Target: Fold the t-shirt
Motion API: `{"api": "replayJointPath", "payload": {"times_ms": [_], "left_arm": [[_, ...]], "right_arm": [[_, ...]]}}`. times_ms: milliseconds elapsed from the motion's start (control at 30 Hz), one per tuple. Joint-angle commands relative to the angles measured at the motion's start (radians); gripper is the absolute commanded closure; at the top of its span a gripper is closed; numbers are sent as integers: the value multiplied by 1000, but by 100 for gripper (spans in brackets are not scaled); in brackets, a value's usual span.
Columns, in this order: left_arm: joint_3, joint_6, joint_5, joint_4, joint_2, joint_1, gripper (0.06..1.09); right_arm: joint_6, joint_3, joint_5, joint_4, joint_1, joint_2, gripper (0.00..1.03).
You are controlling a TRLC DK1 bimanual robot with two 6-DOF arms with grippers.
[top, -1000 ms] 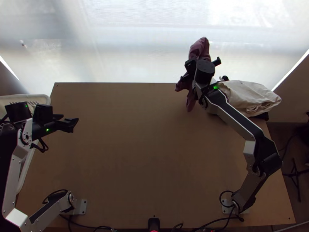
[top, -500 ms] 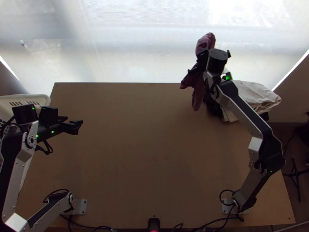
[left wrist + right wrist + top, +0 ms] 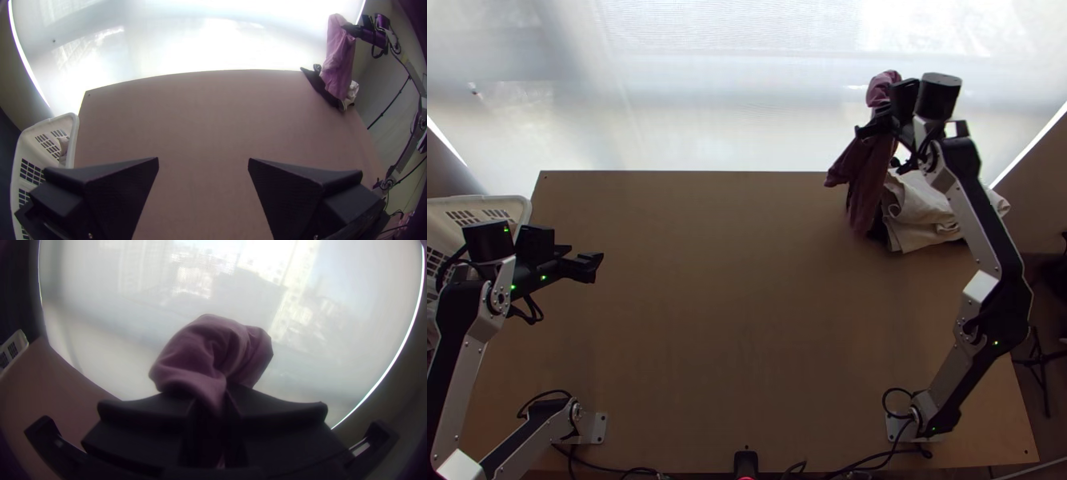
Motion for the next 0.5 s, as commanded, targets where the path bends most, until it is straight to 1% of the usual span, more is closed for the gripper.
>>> {"api": "replayJointPath", "payload": {"times_ms": [0,100,200,333,467], "left_arm": [[-10,-10,-22,11,-7,-12,11],[-21,-5,-40,22,-10,-12,11],[-25,-7,-46,25,-12,-12,11],[-37,-8,-51,28,-18,-12,11],[-56,-11,-53,30,-19,-15,11]], "right_arm": [[87,172,-214,-170,-127,78,100],[95,239,-289,-199,-167,135,100],[95,299,-334,-214,-188,182,100],[95,296,-347,-208,-225,211,100],[96,288,-378,-200,-315,237,100]]}}
